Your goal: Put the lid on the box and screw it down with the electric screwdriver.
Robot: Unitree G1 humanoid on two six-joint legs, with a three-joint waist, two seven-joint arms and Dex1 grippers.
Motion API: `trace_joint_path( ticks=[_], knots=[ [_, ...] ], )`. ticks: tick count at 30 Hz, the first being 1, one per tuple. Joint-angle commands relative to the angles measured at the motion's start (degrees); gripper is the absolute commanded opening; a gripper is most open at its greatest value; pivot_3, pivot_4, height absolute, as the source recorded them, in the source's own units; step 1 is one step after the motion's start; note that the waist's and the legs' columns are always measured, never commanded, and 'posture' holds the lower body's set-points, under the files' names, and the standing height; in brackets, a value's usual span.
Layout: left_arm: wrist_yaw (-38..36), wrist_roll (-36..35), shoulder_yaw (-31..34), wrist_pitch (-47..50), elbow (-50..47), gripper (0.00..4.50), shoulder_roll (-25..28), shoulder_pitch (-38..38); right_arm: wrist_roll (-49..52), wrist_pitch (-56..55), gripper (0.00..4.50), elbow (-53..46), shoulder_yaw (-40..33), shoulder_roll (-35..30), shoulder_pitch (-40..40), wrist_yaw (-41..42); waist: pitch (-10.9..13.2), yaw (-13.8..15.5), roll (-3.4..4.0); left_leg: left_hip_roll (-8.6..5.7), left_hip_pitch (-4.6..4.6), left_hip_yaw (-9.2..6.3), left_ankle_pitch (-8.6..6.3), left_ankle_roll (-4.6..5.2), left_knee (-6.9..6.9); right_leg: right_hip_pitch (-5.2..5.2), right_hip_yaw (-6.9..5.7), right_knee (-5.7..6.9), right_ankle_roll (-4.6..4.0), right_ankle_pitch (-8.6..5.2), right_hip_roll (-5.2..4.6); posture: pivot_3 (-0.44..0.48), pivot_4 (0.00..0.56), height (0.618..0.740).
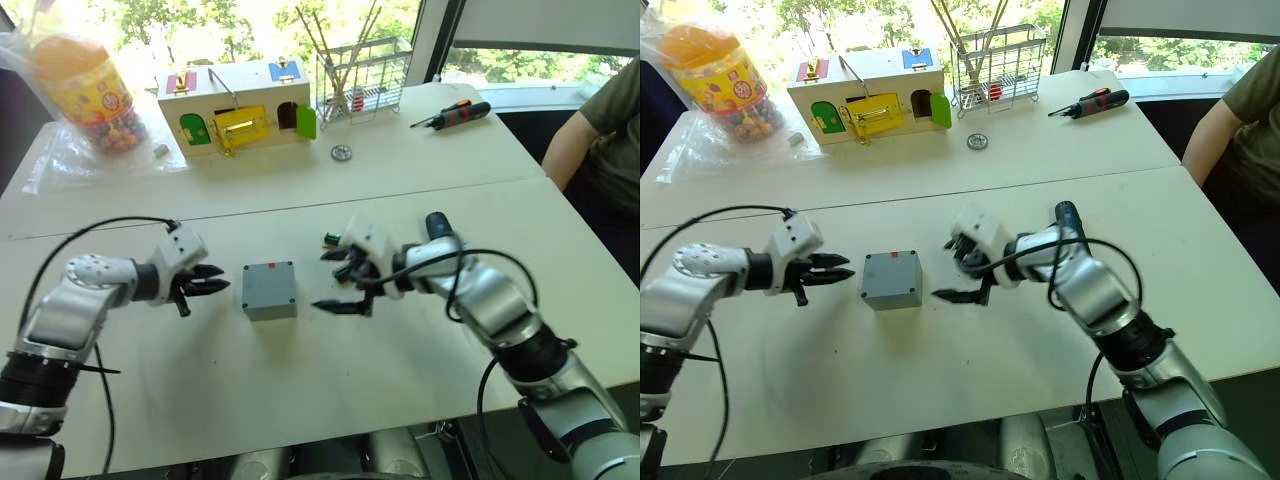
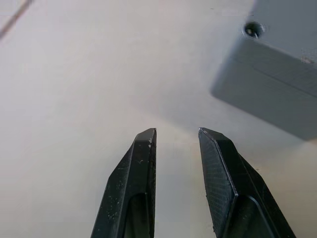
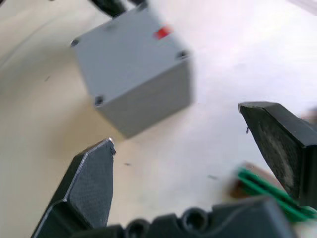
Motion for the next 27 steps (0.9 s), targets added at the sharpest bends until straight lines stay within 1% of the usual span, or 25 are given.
trace_joint_path(
  ticks=[1,4,8,11,12,13,17,25,27],
  knots=[
    [-0.7,-7.2,4.2,4.8,-5.2,1.33,-1.2,-3.8,2.4,-1.3,4.48,1.8,-6.4,1.1,0.5,-2.2,0.0,0.0,-0.01,0.0,0.0,0.0,0.0,0.0,0.0,0.02,0.0,0.0,0.0,0.0,0.0,0.0,0.15,0.74],
    [-0.1,-9.8,2.8,7.7,-8.8,1.33,-2.9,-5.5,-0.3,-7.0,4.48,9.6,-5.5,2.7,-0.2,-3.9,0.0,-0.3,-0.01,-0.02,0.0,0.04,0.0,0.0,0.02,0.03,0.02,0.01,0.0,0.0,-0.01,0.0,0.15,0.74],
    [1.2,-8.4,-0.2,7.2,-9.0,1.33,-5.0,-5.9,-3.6,-15.7,4.48,22.1,-4.0,7.1,-2.4,-5.9,0.0,-0.7,-0.01,0.02,0.02,0.08,0.01,-0.01,-0.02,-0.04,0.04,0.05,0.0,0.0,0.01,0.0,0.15,0.74],
    [1.7,-7.5,-1.8,6.6,-9.6,1.33,-5.5,-5.8,-5.5,-20.2,3.77,29.6,-3.4,10.1,-4.3,-6.7,0.0,-1.3,0.0,0.02,0.02,0.1,0.01,-0.02,-0.05,-0.08,0.05,0.06,0.0,0.0,0.02,0.0,0.15,0.74],
    [1.9,-7.8,-1.8,6.9,-10.0,1.33,-5.6,-6.0,-5.9,-21.2,3.51,30.8,-3.2,10.6,-4.7,-6.6,0.0,-1.5,0.0,0.02,0.02,0.1,0.01,-0.02,-0.05,-0.08,0.05,0.07,0.0,0.0,0.01,0.0,0.15,0.74],
    [2.1,-8.1,-1.8,7.3,-10.5,1.33,-5.7,-6.1,-6.1,-21.9,3.09,32.0,-3.3,11.2,-5.2,-6.8,0.0,-1.5,0.0,0.02,0.01,0.08,0.01,-0.02,-0.05,-0.08,0.05,0.06,0.0,0.0,0.01,0.0,0.15,0.74],
    [2.5,-8.1,-1.6,7.3,-10.7,1.33,-5.7,-5.6,-7.5,-24.3,3.09,35.5,-3.4,12.8,-6.5,-7.7,0.0,-1.6,0.0,-0.02,0.01,0.06,0.01,-0.02,-0.04,-0.05,0.04,0.05,0.0,0.0,0.0,0.0,0.15,0.74],
    [3.2,-7.3,-2.3,6.5,-10.3,1.33,-6.1,-5.1,-9.3,-26.0,3.09,38.7,-3.3,12.8,-6.6,-7.3,0.0,-1.8,0.0,-0.01,0.01,0.04,0.01,-0.02,-0.04,-0.05,0.04,0.06,0.0,0.0,0.01,0.0,0.15,0.74],
    [3.3,-7.0,-2.4,6.2,-10.0,1.33,-6.3,-5.1,-9.4,-26.1,2.45,39.0,-3.5,13.0,-6.6,-7.3,0.0,-1.8,0.0,-0.01,0.01,0.04,0.01,-0.02,-0.04,-0.05,0.04,0.06,0.0,0.0,0.01,0.0,0.15,0.74]
  ],
)
